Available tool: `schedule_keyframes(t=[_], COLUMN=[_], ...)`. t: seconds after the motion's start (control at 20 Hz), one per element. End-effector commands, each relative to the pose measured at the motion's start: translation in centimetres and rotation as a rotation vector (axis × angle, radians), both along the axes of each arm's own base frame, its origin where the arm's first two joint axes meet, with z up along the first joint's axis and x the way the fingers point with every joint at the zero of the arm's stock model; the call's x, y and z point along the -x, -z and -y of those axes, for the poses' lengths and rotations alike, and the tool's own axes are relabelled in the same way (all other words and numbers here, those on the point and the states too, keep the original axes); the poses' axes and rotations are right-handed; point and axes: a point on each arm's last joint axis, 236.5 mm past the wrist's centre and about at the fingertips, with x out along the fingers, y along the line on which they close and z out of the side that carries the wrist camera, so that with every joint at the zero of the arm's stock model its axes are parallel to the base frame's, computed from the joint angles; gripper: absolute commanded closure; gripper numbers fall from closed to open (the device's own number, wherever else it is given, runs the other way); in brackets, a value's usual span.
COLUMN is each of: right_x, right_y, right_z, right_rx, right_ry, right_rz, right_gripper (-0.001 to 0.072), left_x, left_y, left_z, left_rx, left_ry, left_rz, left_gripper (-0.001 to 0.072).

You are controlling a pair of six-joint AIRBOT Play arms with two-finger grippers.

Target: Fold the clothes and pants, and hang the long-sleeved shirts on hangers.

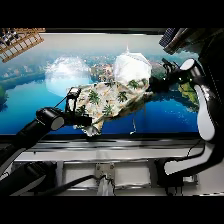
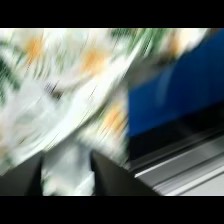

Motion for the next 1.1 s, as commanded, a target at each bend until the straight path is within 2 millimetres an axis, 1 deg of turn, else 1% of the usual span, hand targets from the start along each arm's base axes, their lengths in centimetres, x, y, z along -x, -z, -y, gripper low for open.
schedule_keyframes(t=[0.0,0.05,0.1,0.2,0.25,0.35,0.45,0.6,0.75,0.85,0.95,1.05], right_x=[5.9,7.4,8.6,10.8,11.7,12.8,13.5,14.1,14.5,14.9,15.4,15.8], right_y=[-0.3,-0.6,-0.8,-1.3,-1.7,-3.1,-4.7,-6.3,-6.9,-6.9,-7.2,-7.6], right_z=[0.6,0.6,0.9,1.5,1.9,2.2,2.1,2.0,1.9,1.8,1.7,1.7], right_rx=[0.061,0.073,0.093,0.14,0.165,0.188,0.191,0.194,0.192,0.187,0.188,0.191], right_ry=[0.038,0.037,0.033,0.033,0.041,0.043,0.045,0.061,0.069,0.074,0.068,0.065], right_rz=[-0.042,-0.037,-0.03,-0.01,0.003,0.037,0.073,0.112,0.121,0.105,0.102,0.109], right_gripper=[0.0694,0.0694,0.0694,0.0694,0.0694,0.0694,0.0694,0.0694,0.0694,0.0694,0.0694,0.0694], left_x=[-1.7,-1.7,-1.5,-0.2,0.7,2.5,4.4,6.2,8.0,8.6,8.2,7.4], left_y=[-2.5,-3.1,-3.5,-3.1,-2.3,0.1,2.4,4.1,5.8,7.0,7.5,7.6], left_z=[3.9,5.3,6.6,9.1,10.1,11.8,13.6,16.6,18.9,20.1,21.1,21.8], left_rx=[0.22,0.291,0.355,0.432,0.447,0.431,0.424,0.452,0.442,0.428,0.447,0.454], left_ry=[-0.056,-0.064,-0.061,-0.032,-0.018,-0.004,-0.007,-0.023,-0.02,-0.015,-0.057,-0.069], left_rz=[0.047,0.035,0.01,-0.065,-0.109,-0.191,-0.267,-0.287,-0.306,-0.331,-0.365,-0.354], left_gripper=[0.0543,0.0618,0.064,0.0707,0.0707,0.0707,0.0707,0.0707,0.0707,0.0707,0.0707,0.0707])
